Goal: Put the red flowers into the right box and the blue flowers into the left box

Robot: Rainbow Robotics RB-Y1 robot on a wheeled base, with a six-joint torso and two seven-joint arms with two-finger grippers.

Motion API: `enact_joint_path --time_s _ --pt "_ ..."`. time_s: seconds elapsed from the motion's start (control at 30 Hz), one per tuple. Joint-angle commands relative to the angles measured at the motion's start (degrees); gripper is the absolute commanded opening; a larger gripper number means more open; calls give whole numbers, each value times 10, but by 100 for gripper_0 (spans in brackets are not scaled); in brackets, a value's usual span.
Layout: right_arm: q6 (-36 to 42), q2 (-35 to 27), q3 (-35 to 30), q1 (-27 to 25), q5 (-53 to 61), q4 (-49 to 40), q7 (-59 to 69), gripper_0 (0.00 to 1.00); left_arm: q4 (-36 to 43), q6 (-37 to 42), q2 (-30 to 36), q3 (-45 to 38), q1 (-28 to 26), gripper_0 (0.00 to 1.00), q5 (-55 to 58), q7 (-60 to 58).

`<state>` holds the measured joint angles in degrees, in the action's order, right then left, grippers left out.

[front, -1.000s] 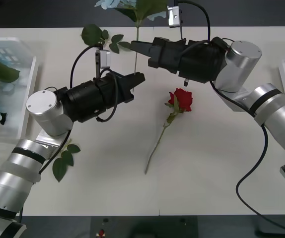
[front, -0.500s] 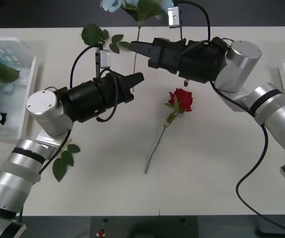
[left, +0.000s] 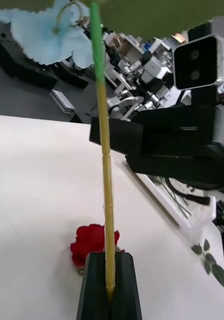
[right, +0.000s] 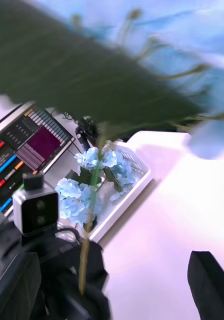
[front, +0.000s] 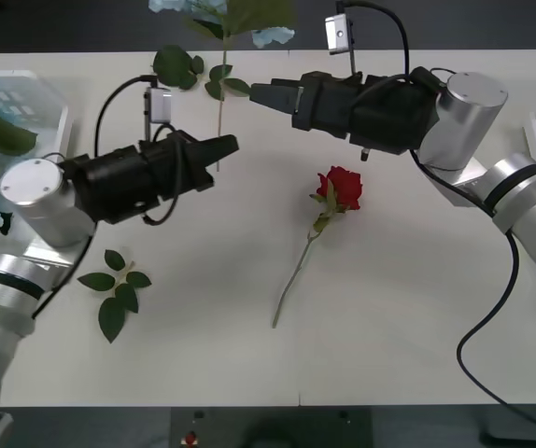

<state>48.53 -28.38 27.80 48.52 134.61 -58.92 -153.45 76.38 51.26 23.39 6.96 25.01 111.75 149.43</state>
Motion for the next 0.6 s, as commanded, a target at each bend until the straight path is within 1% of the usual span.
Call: enact_joint_path --time_s 0.03,0.17,0.27,0.4,0.47,0.57,0.6 --pt "29 -37 -3 25 -8 -19 -15 85 11 67 97 -34 10 0 23 -103" --pt "46 -57 1 29 -8 -29 -15 85 11 122 145 -92 -4 0 10 -165" --pt "18 -93 35 28 3 -78 34 86 11 162 173 -150 -22 0 -19 -215" --pt "-106 -172 127 28 53 -210 154 86 11 180 212 -234 -50 0 -90 -257" --pt "-162 -201 161 28 58 -259 195 86 11 180 224 -255 -53 0 -124 -253" --pt "-303 -265 239 28 68 -382 293 85 11 174 239 -309 -58 0 -215 -245" --pt "-325 -273 250 28 72 -400 307 86 11 172 239 -319 -58 0 -231 -245"
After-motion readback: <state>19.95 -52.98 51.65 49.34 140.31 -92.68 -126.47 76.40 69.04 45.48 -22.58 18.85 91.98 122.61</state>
